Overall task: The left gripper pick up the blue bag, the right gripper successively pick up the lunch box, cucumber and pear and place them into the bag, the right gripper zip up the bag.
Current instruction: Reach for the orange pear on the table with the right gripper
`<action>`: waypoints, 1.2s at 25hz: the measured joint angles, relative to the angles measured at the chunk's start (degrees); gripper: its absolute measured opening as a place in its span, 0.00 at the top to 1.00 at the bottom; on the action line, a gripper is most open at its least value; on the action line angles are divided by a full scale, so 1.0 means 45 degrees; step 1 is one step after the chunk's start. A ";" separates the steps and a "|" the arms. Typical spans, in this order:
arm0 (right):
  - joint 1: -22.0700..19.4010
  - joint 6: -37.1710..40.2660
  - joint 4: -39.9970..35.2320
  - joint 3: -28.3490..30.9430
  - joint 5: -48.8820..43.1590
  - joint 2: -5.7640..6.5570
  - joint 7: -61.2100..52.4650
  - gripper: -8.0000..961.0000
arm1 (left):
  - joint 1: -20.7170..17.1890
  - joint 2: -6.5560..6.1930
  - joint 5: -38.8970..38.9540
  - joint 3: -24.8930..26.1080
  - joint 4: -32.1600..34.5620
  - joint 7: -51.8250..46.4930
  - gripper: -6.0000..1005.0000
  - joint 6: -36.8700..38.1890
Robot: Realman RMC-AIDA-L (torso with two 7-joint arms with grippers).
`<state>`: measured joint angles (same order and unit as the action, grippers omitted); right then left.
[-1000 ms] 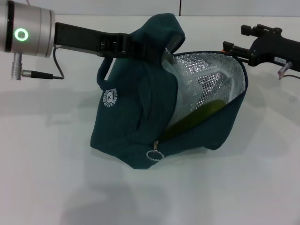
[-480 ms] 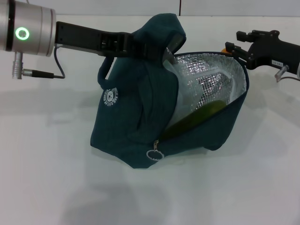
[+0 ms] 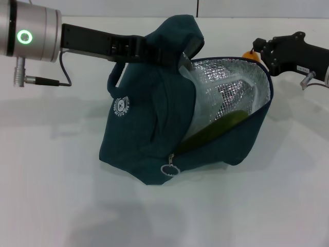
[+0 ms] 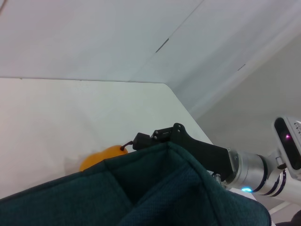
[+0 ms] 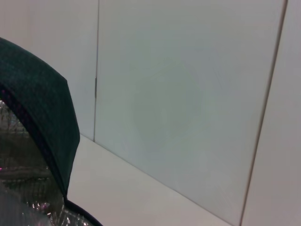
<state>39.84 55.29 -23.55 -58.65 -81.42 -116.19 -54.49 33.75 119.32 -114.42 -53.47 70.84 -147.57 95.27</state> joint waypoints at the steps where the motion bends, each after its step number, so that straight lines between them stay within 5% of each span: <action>1: 0.0002 0.0001 -0.0001 0.0001 0.0000 0.0002 0.0000 0.94 | 0.0000 0.0001 0.0000 0.0001 0.0000 0.0000 0.94 0.0000; 8: -0.0248 0.0091 -0.0243 0.0018 0.0137 0.0004 0.0001 0.97 | -0.0016 0.0008 0.0001 -0.0007 -0.0001 0.0001 0.94 0.0002; 18: -0.2022 0.2102 -0.2887 0.0038 0.1603 0.0149 -0.0593 0.98 | -0.0067 0.0006 0.0018 0.0007 0.0000 0.0000 0.94 0.0046; 30: -0.1546 0.1972 -0.1811 -0.0026 0.1456 0.0176 -0.0325 0.96 | 0.0003 -0.0013 0.0022 0.0008 -0.0001 -0.0013 0.94 0.0028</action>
<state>32.88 64.16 -31.70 -58.76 -74.87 -115.40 -55.95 33.76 119.26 -114.32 -53.43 70.83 -147.63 95.40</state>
